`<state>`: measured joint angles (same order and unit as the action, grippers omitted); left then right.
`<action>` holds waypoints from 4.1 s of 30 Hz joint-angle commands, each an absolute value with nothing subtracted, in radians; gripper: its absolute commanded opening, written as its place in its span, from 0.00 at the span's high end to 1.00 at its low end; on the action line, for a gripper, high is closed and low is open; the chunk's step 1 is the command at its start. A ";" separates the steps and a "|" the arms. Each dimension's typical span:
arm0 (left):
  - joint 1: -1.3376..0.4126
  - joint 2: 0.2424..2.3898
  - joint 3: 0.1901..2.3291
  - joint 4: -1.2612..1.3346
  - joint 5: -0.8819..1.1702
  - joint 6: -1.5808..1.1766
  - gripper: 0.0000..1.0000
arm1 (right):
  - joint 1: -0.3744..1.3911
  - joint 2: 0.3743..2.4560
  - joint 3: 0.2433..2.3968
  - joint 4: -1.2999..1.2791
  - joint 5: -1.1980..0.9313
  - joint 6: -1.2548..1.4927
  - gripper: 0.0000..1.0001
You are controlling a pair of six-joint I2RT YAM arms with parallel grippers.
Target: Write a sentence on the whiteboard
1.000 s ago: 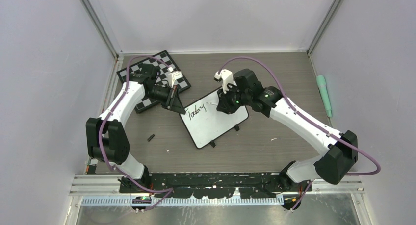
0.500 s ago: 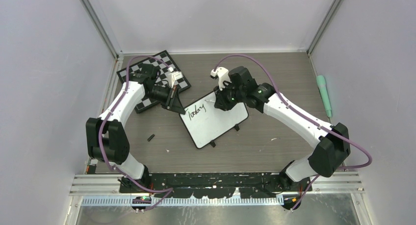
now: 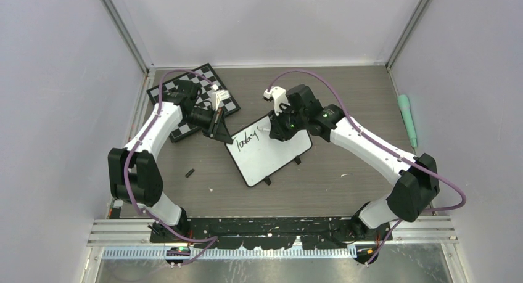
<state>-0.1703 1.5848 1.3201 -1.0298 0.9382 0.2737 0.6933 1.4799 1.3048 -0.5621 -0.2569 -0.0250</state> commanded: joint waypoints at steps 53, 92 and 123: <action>-0.178 1.601 1.365 -1.101 0.905 0.290 1.00 | 0.690 1.461 1.283 -0.565 -0.209 -0.060 1.00; -0.178 1.624 1.386 -1.106 0.898 0.298 1.00 | 0.696 1.464 1.279 -0.602 -0.270 -0.049 1.00; -0.186 1.712 1.521 -1.161 0.849 0.372 0.97 | 0.551 1.302 1.218 -0.577 -0.555 -0.031 1.00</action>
<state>-0.1806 1.7054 1.4837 -1.1625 0.8898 0.3656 0.5724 1.3506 1.2205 -0.6209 -0.5056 -0.0467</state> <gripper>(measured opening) 0.110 0.197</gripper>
